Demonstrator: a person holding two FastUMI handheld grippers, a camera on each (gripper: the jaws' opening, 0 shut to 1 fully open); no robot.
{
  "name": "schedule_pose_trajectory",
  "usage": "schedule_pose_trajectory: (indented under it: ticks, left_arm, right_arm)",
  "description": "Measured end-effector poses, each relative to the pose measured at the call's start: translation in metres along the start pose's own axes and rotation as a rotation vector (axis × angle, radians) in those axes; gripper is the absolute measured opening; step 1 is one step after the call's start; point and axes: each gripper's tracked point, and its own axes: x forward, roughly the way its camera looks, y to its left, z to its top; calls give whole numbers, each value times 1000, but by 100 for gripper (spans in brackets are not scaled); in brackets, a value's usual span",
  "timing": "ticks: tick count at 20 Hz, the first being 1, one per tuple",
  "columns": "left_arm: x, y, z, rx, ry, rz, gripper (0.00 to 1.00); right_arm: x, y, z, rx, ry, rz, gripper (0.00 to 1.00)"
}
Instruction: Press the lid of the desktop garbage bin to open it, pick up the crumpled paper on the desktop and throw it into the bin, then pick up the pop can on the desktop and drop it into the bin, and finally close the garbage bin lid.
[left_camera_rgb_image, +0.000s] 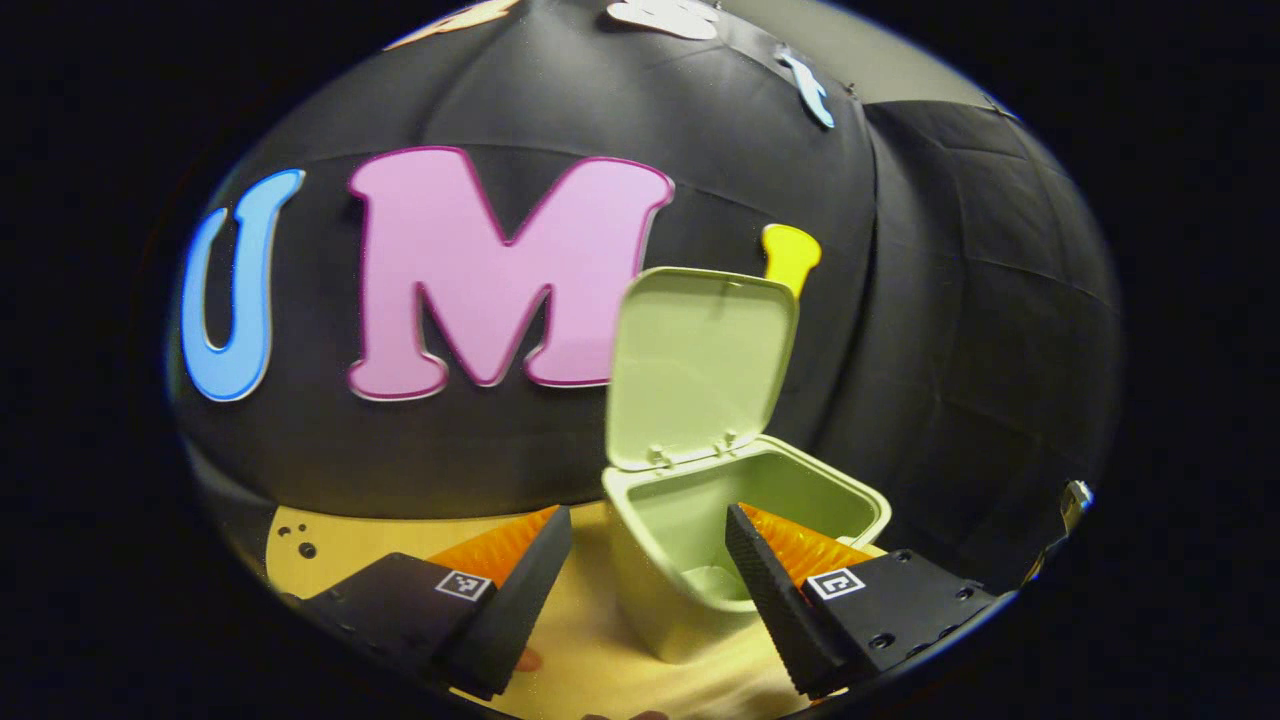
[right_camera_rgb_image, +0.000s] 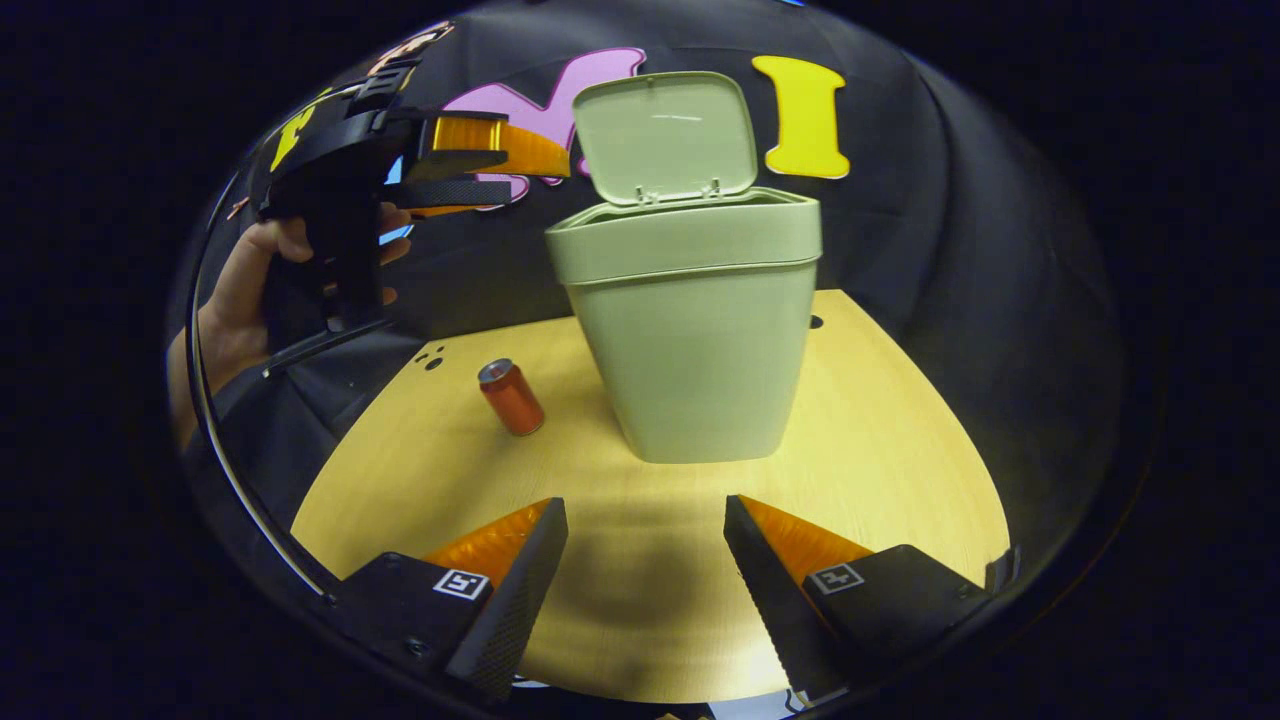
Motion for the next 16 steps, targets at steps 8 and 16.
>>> schedule_pose_trajectory:
  ticks: [8, 16]
  left_arm:
    - [-96, 143, -55, -124, 32, 300, 97]
    - [-208, 233, -123, -176, 125, 529, 96]
  right_arm:
    - [36, 59, 6, -80, 22, 86, 99]
    - [90, 126, 15, -184, 56, 174, 99]
